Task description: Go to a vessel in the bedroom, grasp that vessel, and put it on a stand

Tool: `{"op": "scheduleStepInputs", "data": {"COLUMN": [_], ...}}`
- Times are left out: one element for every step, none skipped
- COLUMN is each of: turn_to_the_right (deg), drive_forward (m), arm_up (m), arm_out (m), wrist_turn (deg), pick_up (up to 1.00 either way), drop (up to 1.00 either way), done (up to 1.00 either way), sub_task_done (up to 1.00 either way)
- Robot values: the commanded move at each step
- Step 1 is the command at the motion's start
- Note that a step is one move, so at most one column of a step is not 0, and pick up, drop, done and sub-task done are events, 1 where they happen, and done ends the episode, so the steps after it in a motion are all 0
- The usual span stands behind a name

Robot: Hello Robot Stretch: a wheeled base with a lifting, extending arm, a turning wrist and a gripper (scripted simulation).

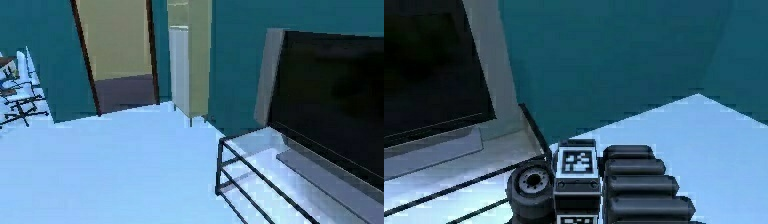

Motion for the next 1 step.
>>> {"op": "scheduleStepInputs", "data": {"turn_to_the_right": [3.0], "drive_forward": [0.00], "arm_up": [0.00], "arm_out": [0.00], "wrist_turn": [0.0], "pick_up": [0.00], "drop": [0.00], "done": [0.00], "sub_task_done": [0.00]}}
